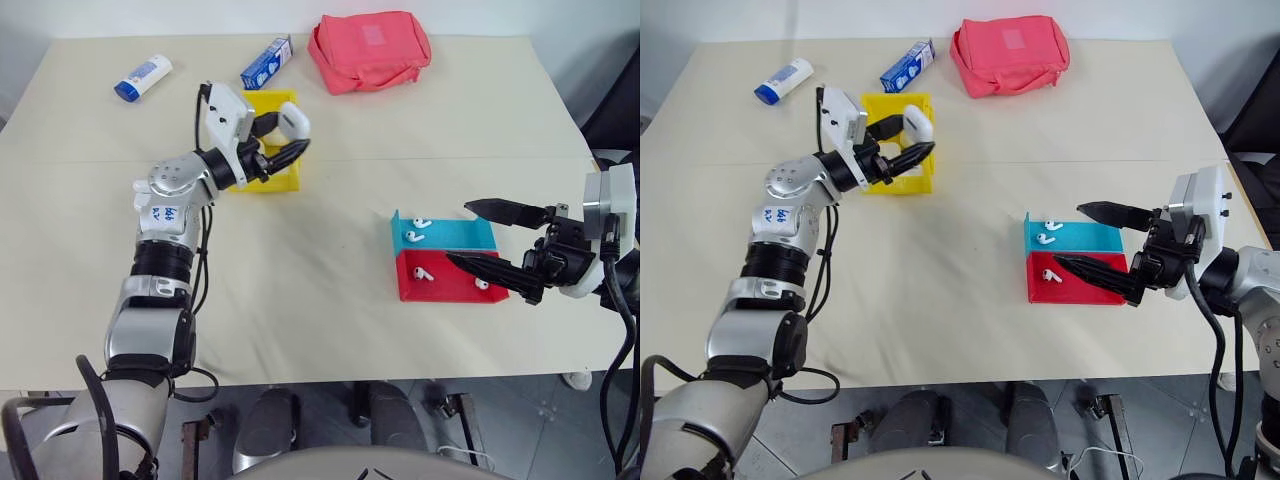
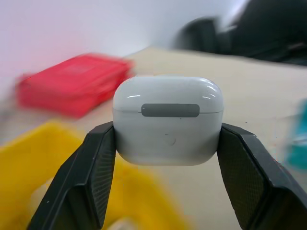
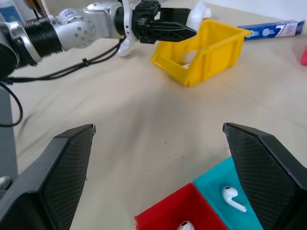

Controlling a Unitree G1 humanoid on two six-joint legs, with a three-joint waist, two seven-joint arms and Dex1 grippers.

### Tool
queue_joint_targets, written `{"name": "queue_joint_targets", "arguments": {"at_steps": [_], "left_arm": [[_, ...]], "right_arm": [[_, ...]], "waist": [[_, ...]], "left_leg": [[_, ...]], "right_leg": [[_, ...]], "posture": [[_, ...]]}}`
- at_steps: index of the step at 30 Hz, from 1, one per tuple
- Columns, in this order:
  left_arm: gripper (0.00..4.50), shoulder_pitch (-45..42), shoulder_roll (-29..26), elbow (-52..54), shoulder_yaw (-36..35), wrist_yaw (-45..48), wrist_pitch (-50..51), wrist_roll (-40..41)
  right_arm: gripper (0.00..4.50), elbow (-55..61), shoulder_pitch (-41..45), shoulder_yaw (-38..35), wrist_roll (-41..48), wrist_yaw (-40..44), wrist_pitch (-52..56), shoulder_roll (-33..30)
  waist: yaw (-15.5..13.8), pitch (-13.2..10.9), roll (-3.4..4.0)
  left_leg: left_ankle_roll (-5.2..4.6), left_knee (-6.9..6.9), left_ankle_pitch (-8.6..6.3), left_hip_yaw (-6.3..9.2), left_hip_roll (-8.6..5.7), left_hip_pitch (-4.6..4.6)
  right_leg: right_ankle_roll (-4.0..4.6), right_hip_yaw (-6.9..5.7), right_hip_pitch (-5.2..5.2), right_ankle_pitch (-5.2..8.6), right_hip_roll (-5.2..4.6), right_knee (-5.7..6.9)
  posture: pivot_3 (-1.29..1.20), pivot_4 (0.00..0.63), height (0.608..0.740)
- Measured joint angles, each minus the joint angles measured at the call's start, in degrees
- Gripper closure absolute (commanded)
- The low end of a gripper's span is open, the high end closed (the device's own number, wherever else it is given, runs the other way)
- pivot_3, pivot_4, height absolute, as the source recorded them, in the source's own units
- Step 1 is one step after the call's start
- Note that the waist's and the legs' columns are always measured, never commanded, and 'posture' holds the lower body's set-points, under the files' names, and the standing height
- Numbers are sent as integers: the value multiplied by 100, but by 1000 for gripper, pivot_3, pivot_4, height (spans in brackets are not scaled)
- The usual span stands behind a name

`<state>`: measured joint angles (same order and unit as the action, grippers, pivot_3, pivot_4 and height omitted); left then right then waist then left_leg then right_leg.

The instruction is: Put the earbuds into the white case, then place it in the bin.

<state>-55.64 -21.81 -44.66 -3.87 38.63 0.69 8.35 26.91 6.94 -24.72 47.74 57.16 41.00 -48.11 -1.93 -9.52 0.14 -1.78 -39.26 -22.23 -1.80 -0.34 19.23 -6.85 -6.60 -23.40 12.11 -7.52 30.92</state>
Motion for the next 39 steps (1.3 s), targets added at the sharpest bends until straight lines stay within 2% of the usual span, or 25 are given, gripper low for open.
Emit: {"name": "queue_joint_targets", "arguments": {"at_steps": [3, 8, 9, 13, 17, 20, 25, 29, 31, 39], "left_arm": [[1723, -355, -88, -790, 52, -427, -70, -312], [125, -539, -81, -1407, 62, -180, -359, -420], [24, -557, -83, -1442, 61, -90, -390, -420], [24, -510, -147, -1296, 41, 547, -592, -315], [24, -122, -466, -307, -131, 1493, -667, 152], [24, 300, -765, 522, -223, 1939, -252, 500], [24, 1669, -1542, 1886, -448, 3179, 504, 1284], [24, 2489, -1974, 2365, -817, 3603, 668, 1677], [24, 2775, -2004, 2381, -1042, 3653, 583, 1748], [24, 3262, -2099, 2663, -1096, 3775, 712, 1907]], "right_arm": [[44, 2, 32, 148, -8, -72, -28, 0], [0, -3, 109, 199, -8, -106, -60, -64], [0, -5, 118, 199, -8, -103, -63, -85], [0, -74, 164, 216, -8, -30, -67, -153], [0, -245, 223, 247, -20, 169, -105, -318], [0, -317, 217, 303, -81, 386, -141, -433], [0, -825, 95, 447, -430, 1088, -469, -886], [0, -1471, -171, 708, -1225, 1758, -1359, -1284], [0, -1869, -206, 846, -1543, 1977, -1712, -1392], [0, -2617, 255, 883, -1613, 2253, -2087, -1273]], "waist": [[-26, -1, -2], [-62, -1, -2], [-67, -1, -3], [-73, -2, -4], [-30, -2, -4], [25, -2, -3], [68, -1, 1], [41, -1, 0], [35, -1, 4], [59, -4, 9]], "left_leg": [[0, 2, 0, -4, 0, 0], [3, 4, 1, -13, 1, 0], [5, 4, 2, -14, 1, -1], [7, 4, 3, -15, 3, 0], [10, 4, 2, -18, 7, -3], [11, 4, 3, -18, 7, -5], [11, 5, 3, -21, 11, -9], [9, 5, 2, -17, 8, -9], [7, 5, 2, -18, 3, -11], [19, 5, -4, -16, 15, -11]], "right_leg": [[0, 1, -3, 0, 0, 0], [0, 0, -8, 0, 0, 2], [0, 0, -8, 0, 0, 4], [0, 1, -12, 0, 1, 6], [2, 1, -15, 0, 1, 9], [2, 2, -13, 0, 1, 12], [7, -1, -14, 3, 2, 12], [9, -3, -11, 4, -5, 7], [9, 0, -10, 4, -14, 9], [13, -1, -13, 4, -14, 10]], "posture": [[0, 150, 740], [0, 150, 740], [0, 150, 740], [0, 150, 740], [0, 150, 740], [0, 150, 740], [0, 150, 740], [0, 150, 740], [0, 150, 740], [0, 150, 740]]}}
